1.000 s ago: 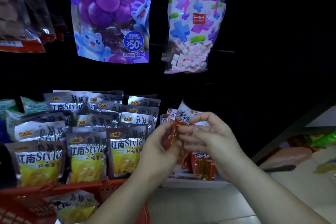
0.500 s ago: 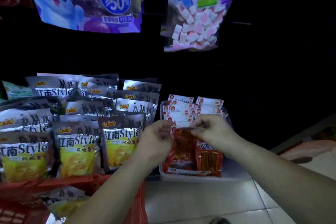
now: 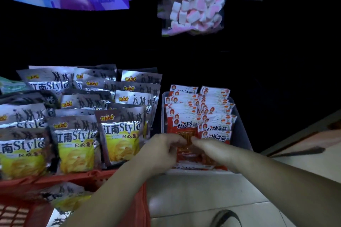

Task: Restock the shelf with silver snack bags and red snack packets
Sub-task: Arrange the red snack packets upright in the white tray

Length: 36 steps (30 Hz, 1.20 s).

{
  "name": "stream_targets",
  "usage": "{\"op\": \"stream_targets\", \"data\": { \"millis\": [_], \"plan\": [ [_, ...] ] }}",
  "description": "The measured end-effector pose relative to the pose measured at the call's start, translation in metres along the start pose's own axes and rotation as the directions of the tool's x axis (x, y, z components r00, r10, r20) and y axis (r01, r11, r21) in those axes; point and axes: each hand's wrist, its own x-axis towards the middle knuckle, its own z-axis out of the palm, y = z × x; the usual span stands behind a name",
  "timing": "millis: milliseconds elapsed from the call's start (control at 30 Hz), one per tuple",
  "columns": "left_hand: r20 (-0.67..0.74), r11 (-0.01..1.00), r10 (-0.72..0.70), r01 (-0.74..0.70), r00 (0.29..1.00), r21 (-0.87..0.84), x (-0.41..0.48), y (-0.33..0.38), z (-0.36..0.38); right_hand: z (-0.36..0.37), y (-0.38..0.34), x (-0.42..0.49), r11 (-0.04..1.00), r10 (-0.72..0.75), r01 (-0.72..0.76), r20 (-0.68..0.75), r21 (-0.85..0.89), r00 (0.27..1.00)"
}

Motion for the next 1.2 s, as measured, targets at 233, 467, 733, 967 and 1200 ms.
{"op": "stream_targets", "data": {
  "millis": [233,467,733,967,1200],
  "plan": [
    [0.054,0.999,0.021,-0.024,0.998,0.043,-0.004,-0.004,0.003,0.005,0.010,0.006,0.988,0.045,-0.053,0.057,0.148,0.997],
    [0.028,0.997,0.001,-0.003,1.000,0.081,-0.003,-0.006,0.010,0.002,0.011,0.003,0.996,-0.070,0.075,-0.087,0.056,0.994],
    [-0.035,0.998,-0.064,0.064,0.997,-0.004,0.007,-0.004,0.003,-0.007,0.008,-0.013,0.969,-0.236,0.226,-0.105,-0.098,0.966],
    [-0.217,0.989,-0.148,0.142,0.965,-0.045,0.016,-0.014,-0.004,-0.030,-0.037,0.020,0.810,-0.438,0.194,-0.351,-0.553,0.828],
    [-0.269,0.981,-0.158,0.121,0.950,-0.149,0.023,-0.024,-0.001,-0.015,-0.045,0.061,0.621,-0.458,0.033,-0.328,-0.783,0.826]
  ]
}}
